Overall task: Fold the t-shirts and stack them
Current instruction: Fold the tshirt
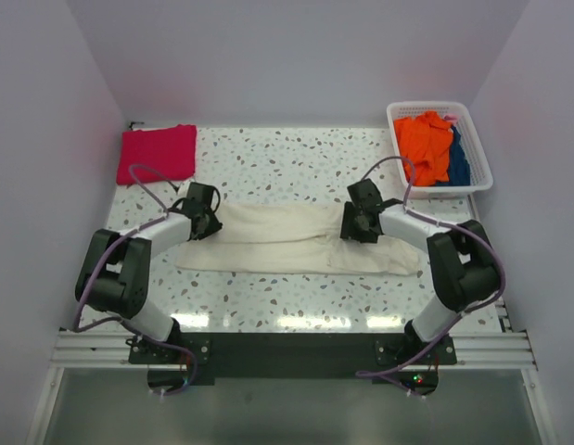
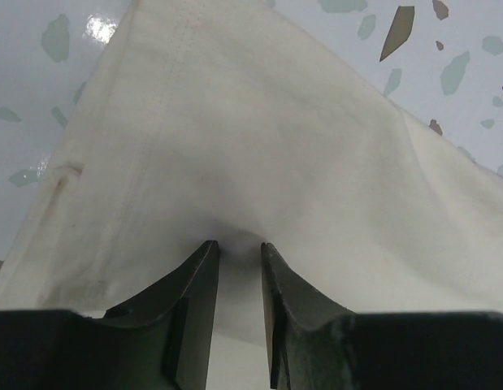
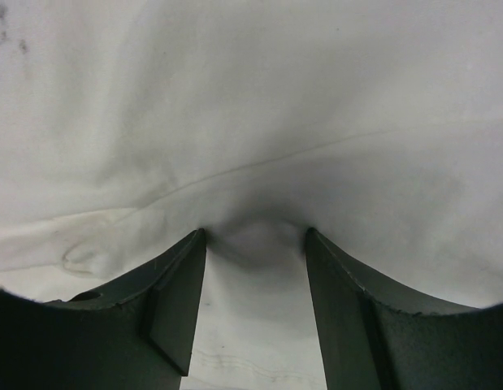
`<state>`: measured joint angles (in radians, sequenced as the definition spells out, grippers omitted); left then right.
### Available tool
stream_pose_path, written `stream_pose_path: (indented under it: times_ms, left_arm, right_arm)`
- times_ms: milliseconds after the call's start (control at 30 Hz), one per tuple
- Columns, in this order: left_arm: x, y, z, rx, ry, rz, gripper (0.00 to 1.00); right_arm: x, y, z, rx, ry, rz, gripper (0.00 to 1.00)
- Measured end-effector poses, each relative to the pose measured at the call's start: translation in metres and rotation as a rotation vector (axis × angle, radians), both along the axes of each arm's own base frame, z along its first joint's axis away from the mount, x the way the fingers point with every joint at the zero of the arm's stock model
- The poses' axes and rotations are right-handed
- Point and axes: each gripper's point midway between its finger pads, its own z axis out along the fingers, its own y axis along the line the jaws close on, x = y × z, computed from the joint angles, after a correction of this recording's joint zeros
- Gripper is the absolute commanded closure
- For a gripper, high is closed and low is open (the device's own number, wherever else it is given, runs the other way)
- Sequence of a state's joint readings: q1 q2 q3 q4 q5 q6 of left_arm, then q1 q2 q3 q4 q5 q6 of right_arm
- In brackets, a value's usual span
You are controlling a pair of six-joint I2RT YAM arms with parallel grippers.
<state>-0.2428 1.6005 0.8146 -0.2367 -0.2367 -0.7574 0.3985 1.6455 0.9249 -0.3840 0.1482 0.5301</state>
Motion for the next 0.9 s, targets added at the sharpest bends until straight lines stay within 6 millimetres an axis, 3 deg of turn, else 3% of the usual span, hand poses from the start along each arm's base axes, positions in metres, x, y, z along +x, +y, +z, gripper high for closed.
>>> stream_pose_path:
  times_ms: [200,467,900]
  left_arm:
    - [-0.017,-0.001,0.000,-0.047,-0.041,0.007,0.67]
    - [-0.048,-0.020,0.000,-0.126,-0.046,-0.039,0.67]
    - [-0.109,-0.118,-0.003,-0.215,0.003,-0.340,0.70]
  right_arm:
    - [0.028,0.013,0.000,0.004,-0.011,0.007,0.44]
    - [0.082,0.054,0.003,0.002,-0.045,0.078,0.43]
    - [0.170,0.113,0.006,-0.053,-0.087,0.281,0.38]
